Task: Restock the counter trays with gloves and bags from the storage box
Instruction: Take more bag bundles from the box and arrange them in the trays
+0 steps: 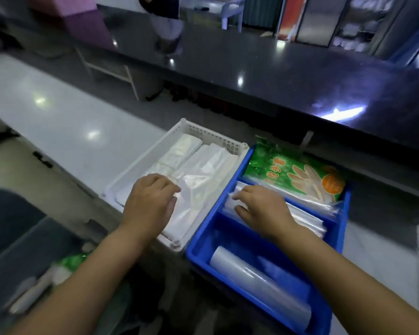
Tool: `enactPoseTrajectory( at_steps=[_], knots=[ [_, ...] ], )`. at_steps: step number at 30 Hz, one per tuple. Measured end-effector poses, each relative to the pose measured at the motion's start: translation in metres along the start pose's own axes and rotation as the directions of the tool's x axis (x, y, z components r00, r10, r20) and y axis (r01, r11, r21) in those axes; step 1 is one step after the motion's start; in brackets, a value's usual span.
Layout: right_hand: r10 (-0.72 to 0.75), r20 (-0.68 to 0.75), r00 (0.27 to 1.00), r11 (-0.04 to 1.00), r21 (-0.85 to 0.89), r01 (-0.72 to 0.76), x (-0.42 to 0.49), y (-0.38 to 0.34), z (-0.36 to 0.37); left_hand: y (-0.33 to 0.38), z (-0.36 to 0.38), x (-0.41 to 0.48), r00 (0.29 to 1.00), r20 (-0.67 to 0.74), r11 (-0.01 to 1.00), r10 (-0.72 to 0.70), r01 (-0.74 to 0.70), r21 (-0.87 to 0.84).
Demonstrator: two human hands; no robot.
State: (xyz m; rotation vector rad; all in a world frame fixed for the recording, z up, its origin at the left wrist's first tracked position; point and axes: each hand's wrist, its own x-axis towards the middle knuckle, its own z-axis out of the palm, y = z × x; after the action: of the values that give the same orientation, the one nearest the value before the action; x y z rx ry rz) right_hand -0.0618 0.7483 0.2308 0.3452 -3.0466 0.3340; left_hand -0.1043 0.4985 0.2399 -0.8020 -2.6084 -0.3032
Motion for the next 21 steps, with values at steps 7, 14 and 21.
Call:
enactPoseTrajectory(
  at_steps=[7,14,21],
  knots=[
    [-0.187,-0.028,0.982,0.981,0.052,0.188,0.040,-0.094,0.000,-0.083,-0.044,-0.082,0.952,-0.071,0.955,-0.296,0.297,0.002],
    [-0.292,-0.022,0.956,0.954,0.061,0.293,0.084,-0.228,0.026,-0.189,-0.084,-0.190,0.861,-0.102,0.863,-0.499,0.504,0.035],
    [-0.432,0.070,0.899,0.901,0.088,0.425,0.122,-0.385,0.095,-0.303,-0.113,-0.309,0.708,0.006,0.708,-0.706,0.706,0.008]
  ],
)
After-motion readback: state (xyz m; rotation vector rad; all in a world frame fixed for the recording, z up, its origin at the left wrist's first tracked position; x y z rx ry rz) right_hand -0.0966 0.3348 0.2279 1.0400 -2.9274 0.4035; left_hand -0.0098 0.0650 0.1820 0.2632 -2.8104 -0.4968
